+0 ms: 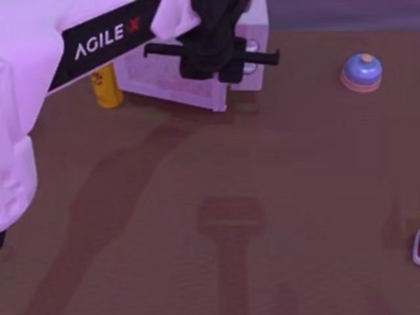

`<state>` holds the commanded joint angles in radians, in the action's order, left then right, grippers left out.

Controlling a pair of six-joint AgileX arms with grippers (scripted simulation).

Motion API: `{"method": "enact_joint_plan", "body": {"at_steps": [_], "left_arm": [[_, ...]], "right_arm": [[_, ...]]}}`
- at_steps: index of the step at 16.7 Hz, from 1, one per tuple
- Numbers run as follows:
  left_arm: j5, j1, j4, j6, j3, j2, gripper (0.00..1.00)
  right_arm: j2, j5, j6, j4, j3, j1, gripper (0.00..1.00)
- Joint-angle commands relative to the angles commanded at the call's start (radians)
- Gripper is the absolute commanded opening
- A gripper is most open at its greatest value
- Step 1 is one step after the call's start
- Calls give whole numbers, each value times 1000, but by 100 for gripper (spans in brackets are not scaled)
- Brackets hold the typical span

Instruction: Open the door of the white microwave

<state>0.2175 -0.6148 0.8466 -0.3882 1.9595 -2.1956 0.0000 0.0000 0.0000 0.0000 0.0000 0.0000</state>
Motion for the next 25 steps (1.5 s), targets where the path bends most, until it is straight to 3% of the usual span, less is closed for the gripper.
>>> {"method": "enact_joint_plan", "body": {"at_steps": [10, 17, 25], "left_arm": [[-6, -7, -2, -1, -5, -2, 0], [-53, 15, -76, 101, -151, 95, 0], [-57, 16, -80, 108, -160, 101, 0]], "right_arm": [[0, 0, 0, 0, 0, 0, 100], [0, 0, 0, 0, 0, 0, 100], [0, 0, 0, 0, 0, 0, 100]]}}
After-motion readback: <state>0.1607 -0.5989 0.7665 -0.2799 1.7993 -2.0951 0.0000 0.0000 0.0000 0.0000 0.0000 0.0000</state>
